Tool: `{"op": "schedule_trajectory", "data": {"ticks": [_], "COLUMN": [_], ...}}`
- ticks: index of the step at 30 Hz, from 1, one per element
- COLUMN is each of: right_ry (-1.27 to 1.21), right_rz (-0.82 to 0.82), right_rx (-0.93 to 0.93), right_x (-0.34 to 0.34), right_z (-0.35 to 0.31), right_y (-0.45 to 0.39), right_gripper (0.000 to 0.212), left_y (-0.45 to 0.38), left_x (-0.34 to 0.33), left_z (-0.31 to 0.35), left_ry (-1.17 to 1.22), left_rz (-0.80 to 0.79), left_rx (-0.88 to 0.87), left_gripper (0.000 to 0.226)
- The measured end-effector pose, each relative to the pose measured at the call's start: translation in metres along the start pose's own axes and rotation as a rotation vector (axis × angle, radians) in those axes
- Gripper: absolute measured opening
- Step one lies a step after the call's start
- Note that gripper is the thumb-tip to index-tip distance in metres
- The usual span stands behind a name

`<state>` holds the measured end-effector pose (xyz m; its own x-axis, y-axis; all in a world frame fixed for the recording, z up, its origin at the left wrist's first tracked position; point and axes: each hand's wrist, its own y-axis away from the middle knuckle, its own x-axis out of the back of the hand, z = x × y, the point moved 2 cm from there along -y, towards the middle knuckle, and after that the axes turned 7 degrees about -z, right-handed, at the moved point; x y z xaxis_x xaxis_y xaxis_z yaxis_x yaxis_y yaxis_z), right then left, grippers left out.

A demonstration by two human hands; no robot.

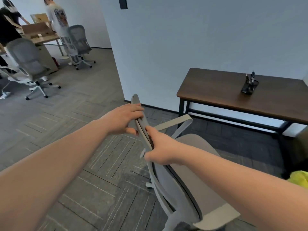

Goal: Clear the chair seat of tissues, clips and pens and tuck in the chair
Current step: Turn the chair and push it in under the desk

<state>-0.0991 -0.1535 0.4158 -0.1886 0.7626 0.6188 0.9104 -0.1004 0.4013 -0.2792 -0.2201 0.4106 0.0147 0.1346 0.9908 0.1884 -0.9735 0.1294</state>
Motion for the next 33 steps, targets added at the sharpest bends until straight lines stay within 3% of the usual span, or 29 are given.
{"op": "schedule_trajectory", "data": {"ticks": [5,12,26,30,33], "right_ry": [0.210,0.261,0.267,0.359,0.412], "right_rz": [0.048,0.017,0.037,0.080,0.119], "right_rx": [-0.020,-0.084,-0.071,-0.165,-0.222], "right_x": [0.003,0.013,0.069,0.098,0.118], "right_z": [0.015,0.036,0.122,0.166,0.201], "right_y": [0.010,0.026,0.098,0.135,0.156], "right_gripper": [0.049,0.037,0.037,0.029,0.019], "left_y": [-0.004,-0.012,-0.063,-0.090,-0.108], "left_x": [0.004,0.001,0.000,0.006,0.009], "left_z": [0.027,0.063,0.164,0.214,0.239], "left_ry": [-0.085,-0.088,-0.076,-0.030,-0.003], "left_rz": [-0.019,0.030,0.214,0.155,0.115], "left_rx": [-0.071,-0.121,-0.103,-0.033,-0.117], "left_gripper": [0.081,0.080,0.081,0.050,0.038]}}
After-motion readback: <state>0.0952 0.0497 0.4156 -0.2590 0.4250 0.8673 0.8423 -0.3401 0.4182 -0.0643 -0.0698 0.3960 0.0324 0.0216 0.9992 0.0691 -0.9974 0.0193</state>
